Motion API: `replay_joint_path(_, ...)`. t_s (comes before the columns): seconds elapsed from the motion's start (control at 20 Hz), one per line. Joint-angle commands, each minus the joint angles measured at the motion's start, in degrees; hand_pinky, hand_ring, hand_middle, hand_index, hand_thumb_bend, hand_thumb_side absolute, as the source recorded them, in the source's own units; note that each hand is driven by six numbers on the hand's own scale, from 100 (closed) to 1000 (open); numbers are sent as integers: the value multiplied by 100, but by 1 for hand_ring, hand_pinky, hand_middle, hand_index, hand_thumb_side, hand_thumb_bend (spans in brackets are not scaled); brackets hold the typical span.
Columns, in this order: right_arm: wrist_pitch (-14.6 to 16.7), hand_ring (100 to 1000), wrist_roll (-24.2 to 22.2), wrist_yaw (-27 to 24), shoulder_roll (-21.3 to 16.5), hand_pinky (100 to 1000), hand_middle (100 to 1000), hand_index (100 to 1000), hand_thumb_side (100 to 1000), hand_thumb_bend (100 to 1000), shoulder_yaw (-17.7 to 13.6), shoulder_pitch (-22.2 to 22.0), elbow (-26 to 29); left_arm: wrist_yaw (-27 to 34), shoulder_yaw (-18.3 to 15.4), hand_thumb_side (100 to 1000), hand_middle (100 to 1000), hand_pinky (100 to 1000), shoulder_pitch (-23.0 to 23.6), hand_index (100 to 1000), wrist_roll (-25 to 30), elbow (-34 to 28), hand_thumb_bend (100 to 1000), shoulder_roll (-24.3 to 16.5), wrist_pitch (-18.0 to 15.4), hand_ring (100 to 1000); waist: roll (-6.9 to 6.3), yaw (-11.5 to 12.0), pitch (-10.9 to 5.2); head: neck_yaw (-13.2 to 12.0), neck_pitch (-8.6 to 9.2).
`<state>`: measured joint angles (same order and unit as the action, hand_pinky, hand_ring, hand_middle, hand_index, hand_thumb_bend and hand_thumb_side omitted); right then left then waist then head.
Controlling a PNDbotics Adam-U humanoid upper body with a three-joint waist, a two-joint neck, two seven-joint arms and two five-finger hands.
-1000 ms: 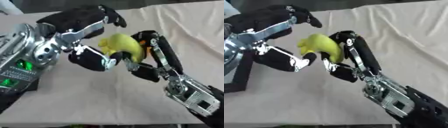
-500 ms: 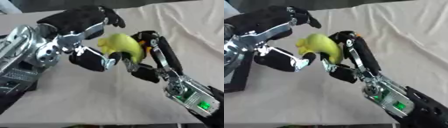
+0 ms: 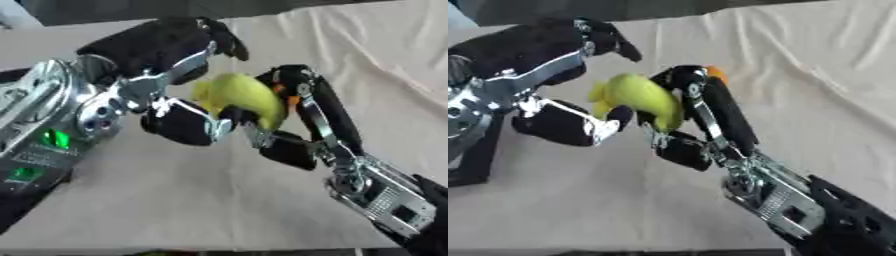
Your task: Pick up the objects with one hand, pass them to the other hand, and then place them into the box on the other side of the table.
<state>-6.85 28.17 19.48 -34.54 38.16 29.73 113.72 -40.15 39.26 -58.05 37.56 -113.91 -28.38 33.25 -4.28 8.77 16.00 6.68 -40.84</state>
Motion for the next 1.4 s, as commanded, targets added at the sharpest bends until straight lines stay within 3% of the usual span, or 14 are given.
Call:
replay_joint_path(0.05,66,545,18,95,-56,227,367,488,100,100,-22,77,88,-110,-22,319,797,929,-109,869,899,-68,264,-87,791,906,6,13,-79,14,28)
replay_joint_path(0.65,-357,538,298,305,-80,202,362,481,100,100,72,54,88,-492,87,377,809,932,-179,870,1404,-68,323,-77,706,915,-2,61,-80,38,17)
replay_joint_path(1.4,-363,540,188,314,-90,193,364,481,100,100,179,5,88,-1053,273,401,809,922,-208,877,1441,-68,336,-53,812,912,-35,57,-102,50,91)
